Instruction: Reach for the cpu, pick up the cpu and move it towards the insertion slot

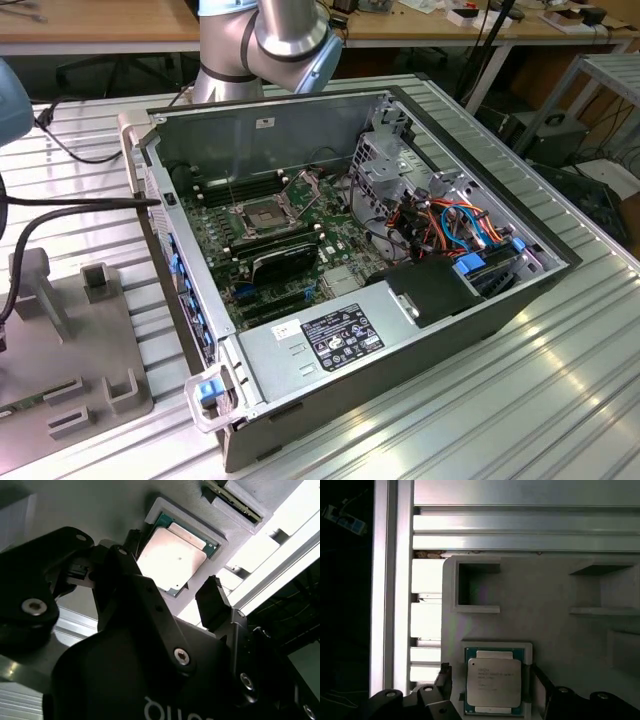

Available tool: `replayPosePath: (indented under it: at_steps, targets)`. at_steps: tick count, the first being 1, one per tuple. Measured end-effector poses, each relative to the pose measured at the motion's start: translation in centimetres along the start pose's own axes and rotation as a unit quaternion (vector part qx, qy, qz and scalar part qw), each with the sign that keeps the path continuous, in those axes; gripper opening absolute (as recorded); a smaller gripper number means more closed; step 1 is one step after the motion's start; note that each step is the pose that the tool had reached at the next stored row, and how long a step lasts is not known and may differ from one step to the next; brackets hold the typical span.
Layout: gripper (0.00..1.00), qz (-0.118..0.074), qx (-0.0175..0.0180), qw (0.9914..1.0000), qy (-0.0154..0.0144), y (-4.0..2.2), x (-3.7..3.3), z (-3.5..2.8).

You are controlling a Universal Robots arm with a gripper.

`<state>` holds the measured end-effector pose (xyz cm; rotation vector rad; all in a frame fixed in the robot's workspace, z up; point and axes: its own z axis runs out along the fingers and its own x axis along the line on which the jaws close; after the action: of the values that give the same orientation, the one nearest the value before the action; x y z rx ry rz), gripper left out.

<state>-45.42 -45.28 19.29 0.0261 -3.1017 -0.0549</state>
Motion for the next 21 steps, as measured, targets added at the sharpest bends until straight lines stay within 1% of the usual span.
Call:
replayPosePath:
  at_steps: [2,3,5,8,12,13,14,19,20,21]
  targets:
    - [0.72,0.0,0.0039,0.99999,0.0001,0.0,-0.01,0.15]
    - [0.72,0.0,0.0068,0.99998,0.0002,0.0,-0.02,0.21]
    - [0.72,0.001,0.0102,0.99995,0.0001,-0.01,-0.14,0.29]
    - [0.72,0.002,0.0103,0.99995,0.0002,-0.01,-0.34,0.34]
    - [0.72,0.002,0.0103,0.99995,0.0002,-0.02,-0.37,0.36]
    - [0.71,0.002,0.0103,0.99995,0.0001,-0.02,-0.37,0.36]
    - [0.64,0.002,0.0102,0.99995,0.0002,-0.01,-0.37,0.36]
    - [0.64,0.002,0.0103,0.99995,0.0002,-0.01,-0.37,0.37]
    - [0.62,0.002,0.0103,0.99995,0.0002,-0.02,-0.37,0.37]
    - [0.56,0.002,0.0102,0.99995,0.0002,-0.02,-0.37,0.37]
